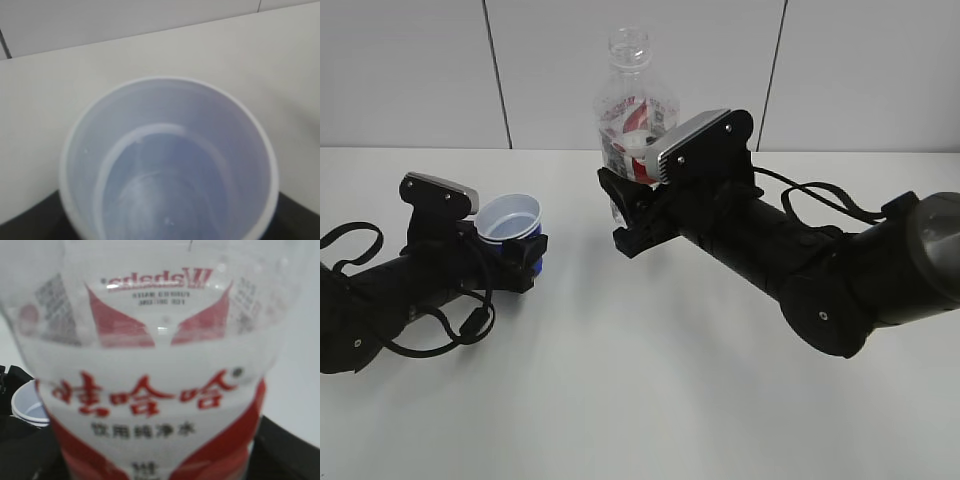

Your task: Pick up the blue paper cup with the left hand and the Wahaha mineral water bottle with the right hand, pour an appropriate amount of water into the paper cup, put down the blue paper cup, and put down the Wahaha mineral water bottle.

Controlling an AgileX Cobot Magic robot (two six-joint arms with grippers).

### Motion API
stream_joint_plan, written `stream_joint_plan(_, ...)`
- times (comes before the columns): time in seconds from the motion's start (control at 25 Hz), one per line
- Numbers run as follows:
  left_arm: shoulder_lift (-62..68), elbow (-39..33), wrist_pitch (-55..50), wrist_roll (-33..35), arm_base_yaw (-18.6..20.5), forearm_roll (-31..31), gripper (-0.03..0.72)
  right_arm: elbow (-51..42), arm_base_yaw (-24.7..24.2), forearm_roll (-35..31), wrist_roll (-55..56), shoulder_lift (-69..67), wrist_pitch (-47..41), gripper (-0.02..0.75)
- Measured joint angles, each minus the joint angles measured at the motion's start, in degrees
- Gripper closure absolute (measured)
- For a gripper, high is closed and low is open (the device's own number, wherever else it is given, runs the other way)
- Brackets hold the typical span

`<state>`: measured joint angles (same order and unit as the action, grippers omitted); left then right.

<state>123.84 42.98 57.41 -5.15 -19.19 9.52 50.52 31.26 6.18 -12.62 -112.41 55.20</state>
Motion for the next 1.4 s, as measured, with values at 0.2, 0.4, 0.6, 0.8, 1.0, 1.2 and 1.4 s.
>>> stream_joint_plan(0.2,0.0,0.0,-0.6,0.0,0.0,0.0,0.155,0.0,0.0,0.0,0.1,0.0,0.1,0.242)
stream_joint_plan(0.4,0.0,0.0,-1.3,0.0,0.0,0.0,0.155,0.0,0.0,0.0,0.2,0.0,0.1,0.242)
stream_joint_plan(0.6,0.0,0.1,-1.3,0.0,0.0,0.0,0.155,0.0,0.0,0.0,0.3,0.0,0.2,0.242)
stream_joint_plan(0.8,0.0,0.1,-1.5,0.0,0.0,0.0,0.155,0.0,0.0,0.0,0.3,0.0,0.2,0.242)
stream_joint_plan(1.0,0.0,0.8,-2.2,0.0,0.0,0.0,0.141,0.0,0.0,0.0,0.3,0.0,0.3,0.242)
stream_joint_plan(1.2,0.0,1.0,-2.8,0.0,0.0,0.0,0.129,0.0,0.0,0.0,0.3,0.0,0.3,0.242)
stream_joint_plan(1.4,0.0,1.0,-2.9,0.0,0.0,0.0,0.114,0.0,0.0,0.0,0.4,0.0,0.3,0.242)
